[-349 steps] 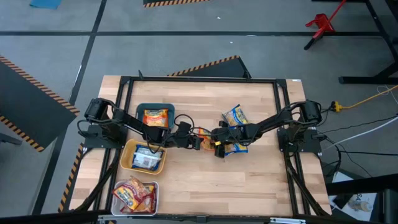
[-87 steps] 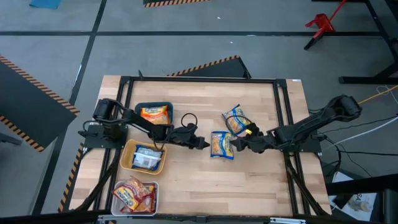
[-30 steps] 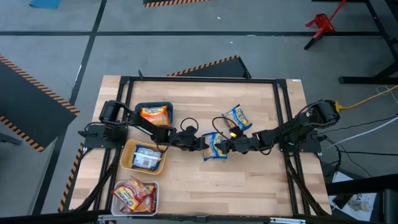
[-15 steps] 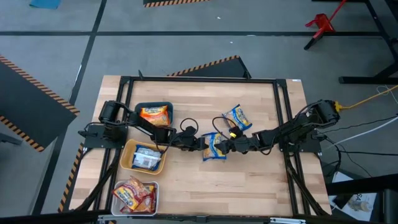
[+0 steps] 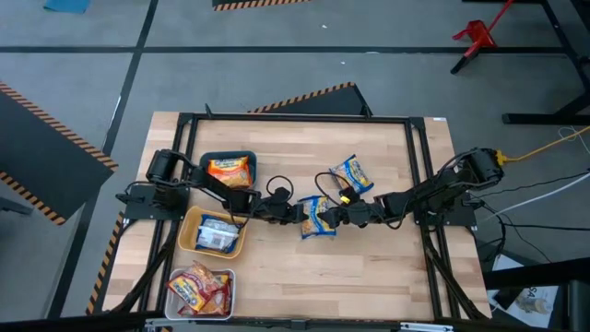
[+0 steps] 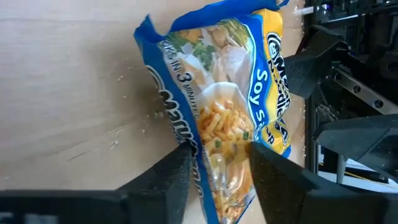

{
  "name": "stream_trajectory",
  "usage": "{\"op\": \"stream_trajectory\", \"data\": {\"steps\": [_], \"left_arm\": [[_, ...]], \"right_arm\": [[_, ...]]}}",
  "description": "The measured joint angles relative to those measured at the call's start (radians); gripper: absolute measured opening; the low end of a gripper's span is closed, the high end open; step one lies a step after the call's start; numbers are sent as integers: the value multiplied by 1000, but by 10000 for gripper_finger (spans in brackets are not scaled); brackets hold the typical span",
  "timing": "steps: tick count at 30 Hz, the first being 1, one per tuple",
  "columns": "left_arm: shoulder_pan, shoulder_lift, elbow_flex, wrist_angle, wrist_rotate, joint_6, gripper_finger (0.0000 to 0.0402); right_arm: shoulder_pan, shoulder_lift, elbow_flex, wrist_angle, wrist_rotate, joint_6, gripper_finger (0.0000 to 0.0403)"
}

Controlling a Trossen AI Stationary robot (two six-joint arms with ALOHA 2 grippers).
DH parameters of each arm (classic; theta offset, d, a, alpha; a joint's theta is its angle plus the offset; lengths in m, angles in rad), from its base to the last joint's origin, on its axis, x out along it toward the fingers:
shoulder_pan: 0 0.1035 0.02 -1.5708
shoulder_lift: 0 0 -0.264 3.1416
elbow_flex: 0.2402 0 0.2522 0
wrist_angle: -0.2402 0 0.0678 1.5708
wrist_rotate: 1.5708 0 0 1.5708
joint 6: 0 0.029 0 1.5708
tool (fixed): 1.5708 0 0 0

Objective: Sort Maruchan noodles
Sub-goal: Put the bottom blue noodle pack into the yellow bin

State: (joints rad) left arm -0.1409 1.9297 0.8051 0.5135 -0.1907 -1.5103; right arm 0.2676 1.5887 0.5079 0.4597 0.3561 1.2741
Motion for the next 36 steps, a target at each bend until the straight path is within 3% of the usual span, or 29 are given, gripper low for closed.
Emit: {"op": "stream_trajectory", "data": {"steps": [14, 36], "left_arm": [[-30, 0, 0, 6, -84, 54, 8], [-84, -45, -4, 132, -147, 52, 0]], "right_arm": [[0, 0, -1, -8, 3, -5, 316], [0, -59, -1, -46, -52, -103, 316]]}}
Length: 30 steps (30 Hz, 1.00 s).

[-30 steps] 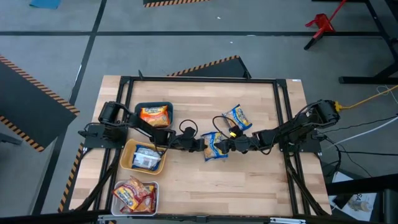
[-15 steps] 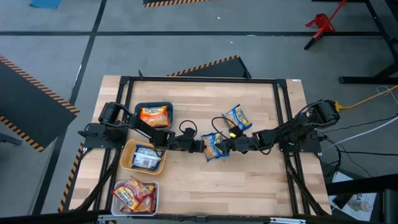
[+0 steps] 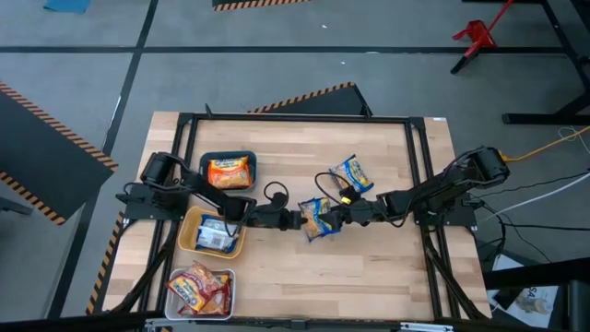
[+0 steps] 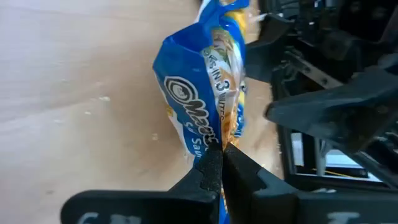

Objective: Sort Maruchan noodles
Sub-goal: Put the bottom blue noodle pack into the yellow bin

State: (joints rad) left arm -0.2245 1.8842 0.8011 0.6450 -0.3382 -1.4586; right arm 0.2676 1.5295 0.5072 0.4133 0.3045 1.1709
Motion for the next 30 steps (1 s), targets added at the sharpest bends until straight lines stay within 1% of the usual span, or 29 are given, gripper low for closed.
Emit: {"op": "stream_trajectory", "data": {"steps": [9, 16, 22, 30], "left_arm": [[-35, -71, 4, -1, -41, 2, 0], [-55, -154, 4, -49, -61, 11, 0], [-85, -263, 4, -197, -116, 31, 0], [-125, -416, 6, -367, -232, 56, 0]], "right_arm": [[0, 0, 9, 61, -41, -7, 316], [-1, 0, 90, 25, -81, -91, 316], [-1, 0, 179, -61, -76, -157, 316], [0, 0, 250, -75, -96, -215, 316]]}}
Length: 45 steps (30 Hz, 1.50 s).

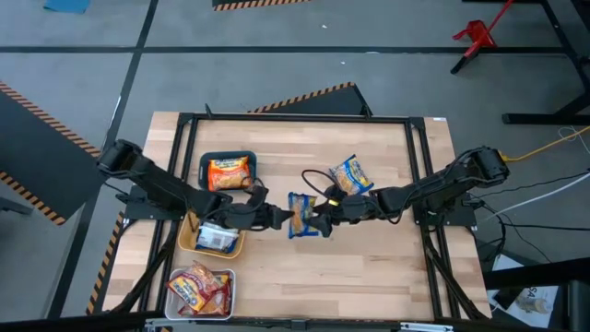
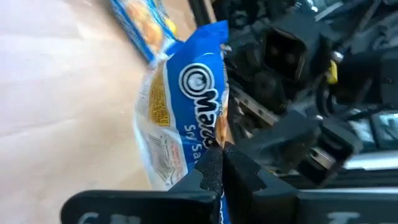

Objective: Sort Maruchan noodles
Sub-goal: Put the bottom blue noodle pack into the yellow bin

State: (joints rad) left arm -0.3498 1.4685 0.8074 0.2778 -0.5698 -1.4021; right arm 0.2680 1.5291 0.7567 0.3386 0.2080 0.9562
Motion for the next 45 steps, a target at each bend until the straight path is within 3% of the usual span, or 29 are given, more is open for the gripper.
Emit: {"op": "stream_trajectory", "data": {"steps": [9, 14, 22, 32, 39, 45], "left_arm": [[-47, -163, -3, -278, -96, -6, 0], [-55, -223, -2, -341, -134, -2, 0], [-97, -291, -2, -472, -83, -39, 0], [-196, -434, -2, -695, -64, -213, 0], [-276, -528, -2, -777, -104, -308, 0], [-332, -569, -2, -851, -9, -378, 0]], "right_arm": [[2, -1, 49, 16, -77, -51, 316], [2, -2, 65, 3, -86, -70, 316], [2, -2, 69, -31, -88, -74, 316], [1, -1, 67, -106, -88, -76, 316], [1, -1, 66, -112, -69, -92, 316], [0, -1, 66, -123, -59, -94, 316]]}}
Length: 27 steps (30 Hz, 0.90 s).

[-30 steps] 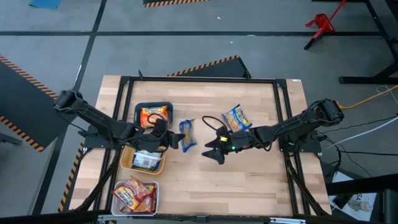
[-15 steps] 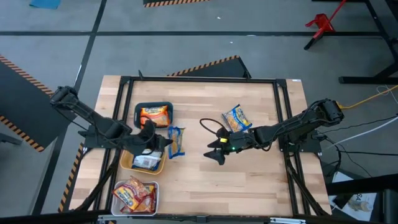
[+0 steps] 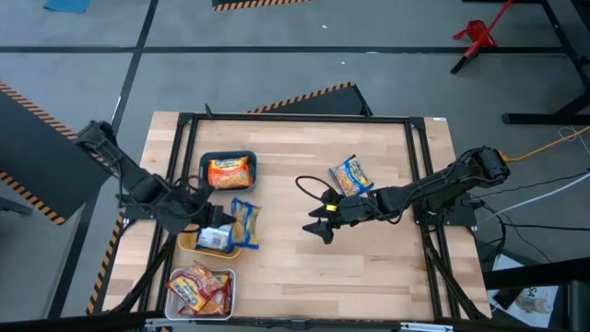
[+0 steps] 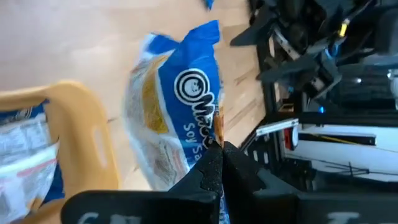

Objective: Sort Maruchan noodles
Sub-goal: Put the bottom blue noodle pack into the yellow bin

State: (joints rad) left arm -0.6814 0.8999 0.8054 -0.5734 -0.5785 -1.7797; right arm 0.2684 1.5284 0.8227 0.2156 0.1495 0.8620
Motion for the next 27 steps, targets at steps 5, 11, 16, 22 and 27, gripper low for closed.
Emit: {"op": "stream_trajectory", "data": {"steps": [5, 11, 16, 22, 27], "left_arm": [[-47, -17, 0, -98, 23, -54, 0], [-83, -29, 0, -244, 148, -87, 0], [-95, -52, 0, -327, 235, -21, 0], [-93, -96, 0, -387, 299, 100, 0], [-93, -105, 0, -391, 413, 238, 0]], "right_arm": [[0, 0, 0, -9, 16, -1, 316], [0, 0, 0, -10, 18, -3, 316], [0, 0, -1, -11, 38, -4, 316], [0, 1, -1, -14, 53, -4, 316], [0, 1, -1, -36, 61, -5, 316]]}}
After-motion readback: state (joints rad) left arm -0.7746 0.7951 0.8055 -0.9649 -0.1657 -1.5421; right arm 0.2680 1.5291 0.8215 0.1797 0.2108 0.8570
